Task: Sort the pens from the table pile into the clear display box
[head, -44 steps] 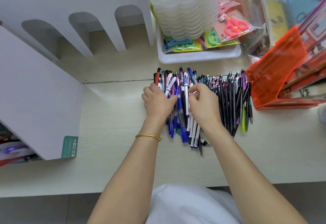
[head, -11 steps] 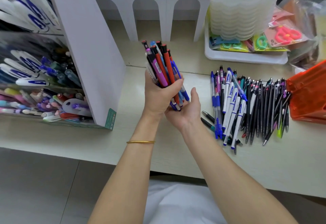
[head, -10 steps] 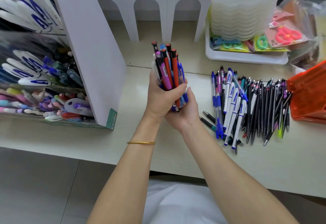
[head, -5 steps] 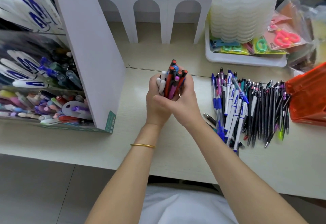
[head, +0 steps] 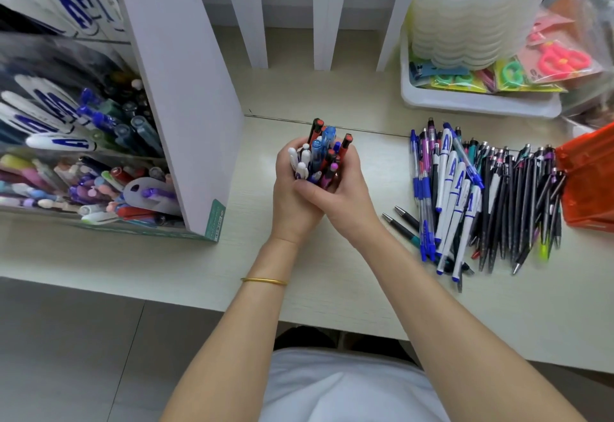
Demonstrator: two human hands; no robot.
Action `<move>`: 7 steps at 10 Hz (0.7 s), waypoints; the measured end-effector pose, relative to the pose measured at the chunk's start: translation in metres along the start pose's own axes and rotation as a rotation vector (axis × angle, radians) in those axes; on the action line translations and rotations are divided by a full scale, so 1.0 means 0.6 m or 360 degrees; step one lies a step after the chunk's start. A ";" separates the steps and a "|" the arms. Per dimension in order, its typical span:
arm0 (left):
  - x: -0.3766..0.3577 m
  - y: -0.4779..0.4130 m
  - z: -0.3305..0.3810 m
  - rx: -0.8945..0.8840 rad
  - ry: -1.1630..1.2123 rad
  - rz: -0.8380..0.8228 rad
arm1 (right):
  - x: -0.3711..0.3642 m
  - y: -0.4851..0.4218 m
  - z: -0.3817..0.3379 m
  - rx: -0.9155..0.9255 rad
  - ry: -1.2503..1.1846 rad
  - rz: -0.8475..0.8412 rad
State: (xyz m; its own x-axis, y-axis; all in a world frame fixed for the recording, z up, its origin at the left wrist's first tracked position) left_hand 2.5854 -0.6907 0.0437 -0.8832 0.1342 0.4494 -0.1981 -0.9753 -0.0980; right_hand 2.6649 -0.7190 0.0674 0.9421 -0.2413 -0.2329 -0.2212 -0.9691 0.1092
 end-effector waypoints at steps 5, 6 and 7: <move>0.012 -0.005 0.006 0.0245 0.0409 -0.0032 | -0.004 0.008 -0.002 0.0128 0.0361 -0.0052; 0.013 -0.015 -0.015 0.0217 0.0261 -0.0099 | 0.001 0.006 -0.013 0.0116 0.0402 -0.0097; 0.011 -0.024 -0.018 0.0193 0.0202 -0.0133 | 0.005 0.003 -0.024 0.0067 0.0427 -0.0127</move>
State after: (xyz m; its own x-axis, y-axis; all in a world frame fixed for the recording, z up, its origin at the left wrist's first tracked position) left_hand 2.5778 -0.6741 0.0381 -0.9140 0.2291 0.3348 -0.2269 -0.9728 0.0463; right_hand 2.6707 -0.7206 0.0806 0.9888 -0.1473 0.0254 -0.1485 -0.9871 0.0590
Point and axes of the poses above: each hand's wrist, its own y-axis away from the middle knuckle, its own x-axis out of the back of the hand, z = x × y, the point moved 1 cm from there along -y, towards the middle knuckle, and after that the axes turned 11 degrees about -y, right-handed, at the moved point
